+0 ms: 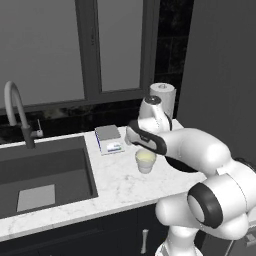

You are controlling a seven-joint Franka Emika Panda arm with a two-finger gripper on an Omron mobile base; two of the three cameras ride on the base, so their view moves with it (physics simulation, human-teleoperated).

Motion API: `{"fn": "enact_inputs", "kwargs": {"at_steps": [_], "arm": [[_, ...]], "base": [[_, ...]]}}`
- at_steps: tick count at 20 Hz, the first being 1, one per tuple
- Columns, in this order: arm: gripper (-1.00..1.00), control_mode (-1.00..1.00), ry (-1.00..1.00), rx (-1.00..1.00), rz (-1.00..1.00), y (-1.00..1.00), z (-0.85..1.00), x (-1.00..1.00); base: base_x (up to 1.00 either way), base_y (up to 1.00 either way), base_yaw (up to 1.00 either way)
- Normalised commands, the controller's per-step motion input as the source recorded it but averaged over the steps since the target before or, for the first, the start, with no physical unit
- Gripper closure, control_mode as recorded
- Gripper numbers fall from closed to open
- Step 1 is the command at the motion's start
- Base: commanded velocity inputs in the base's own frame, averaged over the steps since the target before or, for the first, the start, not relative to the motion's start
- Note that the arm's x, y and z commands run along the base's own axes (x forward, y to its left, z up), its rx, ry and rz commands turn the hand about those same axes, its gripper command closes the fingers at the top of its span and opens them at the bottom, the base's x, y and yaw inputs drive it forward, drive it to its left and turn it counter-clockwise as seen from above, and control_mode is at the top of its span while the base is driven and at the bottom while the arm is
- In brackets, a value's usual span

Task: Grab a lemon wedge from the fridge and one ice cube from the ice bowl, and put them in the glass of lemonade.

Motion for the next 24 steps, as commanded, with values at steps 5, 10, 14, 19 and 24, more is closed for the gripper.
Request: {"fn": "enact_inputs", "kwargs": {"at_steps": [5,10,14,19,24], "arm": [[1.00,-1.00,0.00,0.00,0.00,0.00,-0.05,0.00],[-1.00,-1.00,0.00,0.00,0.00,0.00,0.00,0.00],[-1.00,-1.00,0.00,0.00,0.00,0.00,0.00,0.00],[-1.00,-1.00,-0.11,0.06,0.00,-0.07,0.10,-0.13],[-1.00,-1.00,-0.17,0.14,0.00,-0.14,0.27,-0.33]], "base": [[0.00,0.00,0.00],[0.00,0.00,0.00],[0.00,0.00,0.00],[0.00,0.00,0.00],[0.00,0.00,0.00]]}}
